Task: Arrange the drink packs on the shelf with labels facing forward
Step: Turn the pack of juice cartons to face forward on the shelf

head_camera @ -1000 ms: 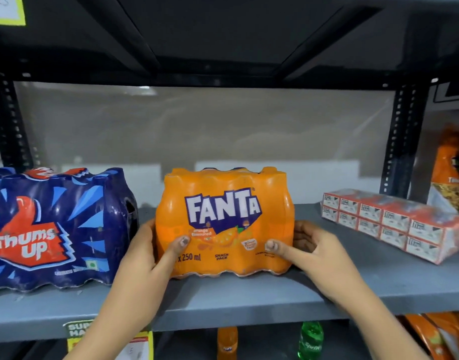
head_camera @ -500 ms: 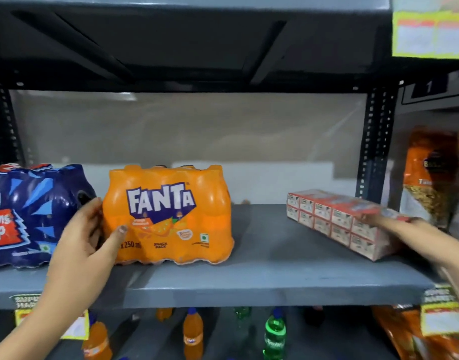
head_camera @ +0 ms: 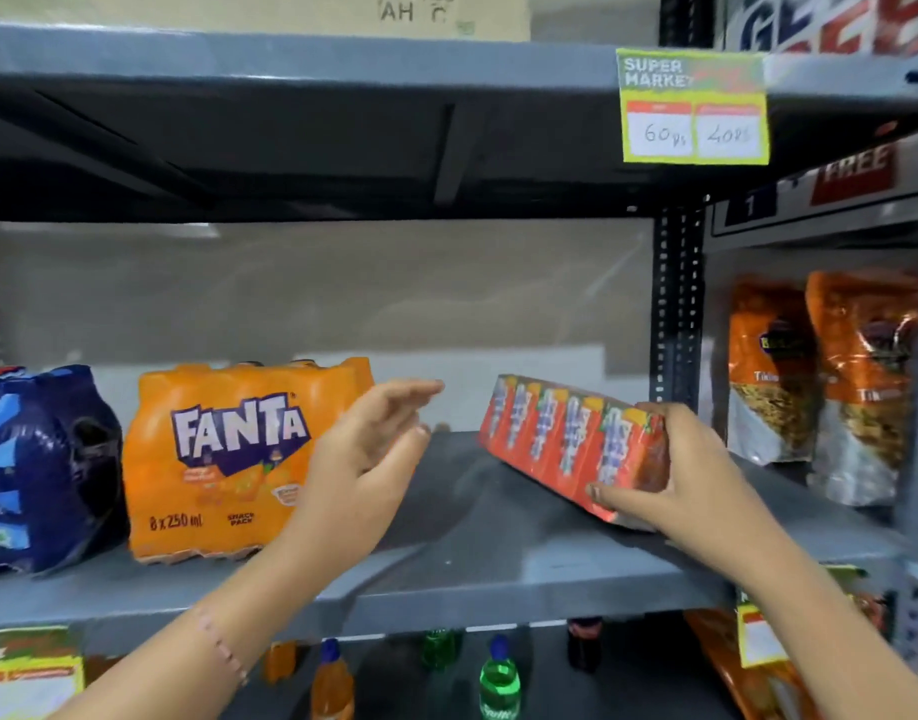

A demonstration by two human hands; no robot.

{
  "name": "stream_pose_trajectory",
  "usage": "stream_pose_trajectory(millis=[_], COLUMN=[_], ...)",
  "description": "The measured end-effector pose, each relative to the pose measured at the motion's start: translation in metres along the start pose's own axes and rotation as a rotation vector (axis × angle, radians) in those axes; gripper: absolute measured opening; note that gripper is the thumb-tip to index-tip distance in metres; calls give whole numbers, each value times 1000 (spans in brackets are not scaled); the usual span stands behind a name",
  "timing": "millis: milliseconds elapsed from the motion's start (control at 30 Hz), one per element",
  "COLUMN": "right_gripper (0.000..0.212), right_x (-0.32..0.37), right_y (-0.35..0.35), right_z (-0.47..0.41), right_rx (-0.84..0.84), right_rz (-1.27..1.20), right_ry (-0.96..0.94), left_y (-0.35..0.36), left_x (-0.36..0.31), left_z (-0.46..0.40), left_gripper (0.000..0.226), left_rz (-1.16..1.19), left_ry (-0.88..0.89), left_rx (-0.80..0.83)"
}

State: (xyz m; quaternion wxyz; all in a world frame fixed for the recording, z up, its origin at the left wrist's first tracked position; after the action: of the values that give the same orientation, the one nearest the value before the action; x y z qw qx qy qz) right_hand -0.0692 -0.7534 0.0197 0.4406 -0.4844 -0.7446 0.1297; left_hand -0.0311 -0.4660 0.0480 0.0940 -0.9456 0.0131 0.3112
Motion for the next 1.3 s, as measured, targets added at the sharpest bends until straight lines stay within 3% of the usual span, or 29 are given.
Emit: stream_pose_trajectory(millis=[200,300,433,500,600,700,900,967,1033,1133,1200,1300], right_gripper=[68,57,54,49,38,42,30,36,44,73,75,72], right_x=[8,4,-7,-11,-22,-38,-67,-69,-68,-48,-27,8], right_y=[2,0,-3,-3,-7,-11,-16,-17,-16,-1,12,27], right_z=[9,10,6,2,-5,-17,-47,-54,-64,-60,-47,-15], right_rx=[5,-2,-17,-15,-10,1,48,46,37,159,213,326], right_rz=[10,4,-108,-147,-280,-397,-505,-496,-291,75,75,-213], right_ry=[-180,-207,-147,-141,-126,-89,74,123,158,209,168,59], left_y=[51,70,110,113,108,101,91,87,80,73,68,63], left_x=[38,46,66,76,77,74,74,67,58,48,41,29], left_z=[-57,-89,-110,-115,-124,-125,-121,-118,-115,-109,-103,-89], left_gripper=[27,30,58,65,61,54,32,32,34,32,30,28], left_rz=[-53,-228,-544,-628,-697,-655,-735,-771,-821,-814,-765,-676], left_ry=[-339,-355,-354,-409,-383,-390,-340,-320,-289,-282,-312,-371], left_rx=[67,105,637,734,738,738,687,699,682,647,621,578])
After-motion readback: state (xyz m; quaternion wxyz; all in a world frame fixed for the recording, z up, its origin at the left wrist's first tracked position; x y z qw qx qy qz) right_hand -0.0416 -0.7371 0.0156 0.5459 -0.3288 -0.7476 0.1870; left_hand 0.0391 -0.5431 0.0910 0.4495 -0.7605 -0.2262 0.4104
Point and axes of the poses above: each hand's wrist, its own z-axis away from the middle knuckle, its own y-axis out of the palm, x = y × z, the point moved 5 cm from there along -z, towards the middle knuckle
